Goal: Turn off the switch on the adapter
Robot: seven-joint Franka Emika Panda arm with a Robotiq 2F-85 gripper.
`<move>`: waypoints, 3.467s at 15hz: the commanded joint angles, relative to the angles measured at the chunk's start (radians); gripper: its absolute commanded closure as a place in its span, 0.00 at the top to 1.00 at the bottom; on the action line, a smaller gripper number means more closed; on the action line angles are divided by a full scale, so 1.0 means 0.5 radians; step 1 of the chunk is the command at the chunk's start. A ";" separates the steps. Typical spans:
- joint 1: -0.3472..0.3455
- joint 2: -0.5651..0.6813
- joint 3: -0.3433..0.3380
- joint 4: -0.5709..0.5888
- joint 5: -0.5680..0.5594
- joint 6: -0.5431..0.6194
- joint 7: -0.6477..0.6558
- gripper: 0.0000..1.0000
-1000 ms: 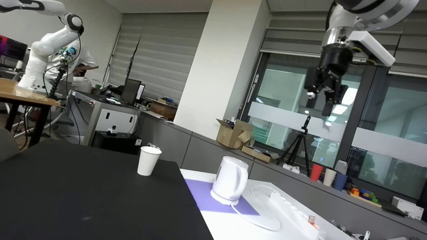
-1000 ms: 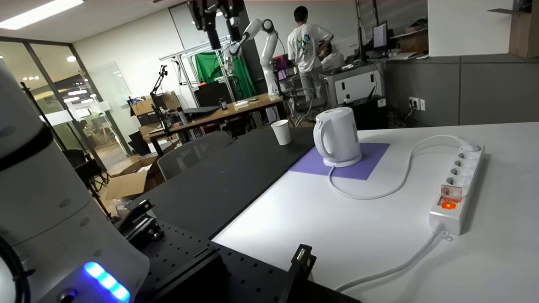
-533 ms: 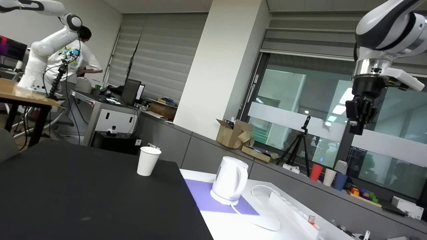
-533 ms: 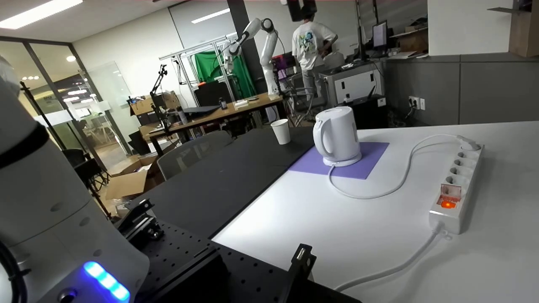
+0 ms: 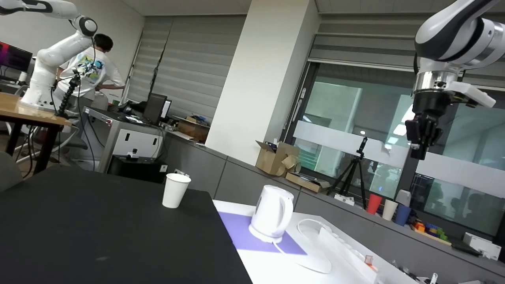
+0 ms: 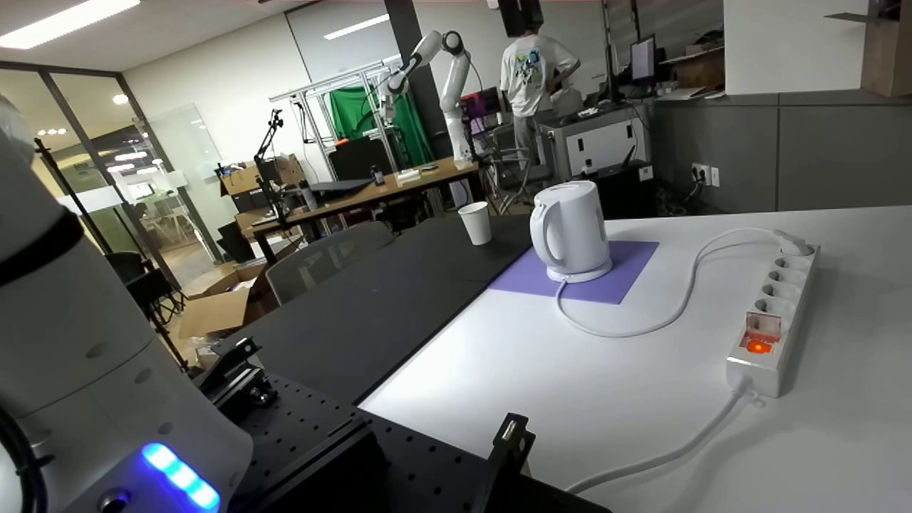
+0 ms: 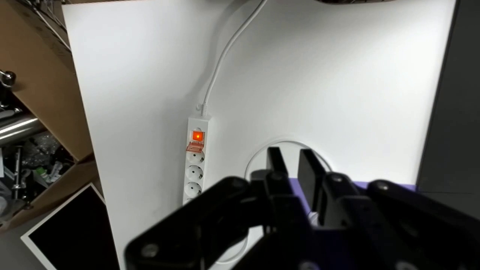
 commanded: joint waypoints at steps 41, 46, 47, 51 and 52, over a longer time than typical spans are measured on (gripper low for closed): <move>-0.649 1.893 0.172 0.820 0.664 0.963 -0.304 0.00; -0.730 2.060 0.293 1.011 0.705 0.928 -0.322 0.00; -0.762 2.089 0.317 1.052 0.712 0.916 -0.342 0.00; -0.841 2.221 0.382 1.213 0.688 0.852 -0.351 0.00; -0.847 2.246 0.383 1.247 0.668 0.808 -0.345 0.00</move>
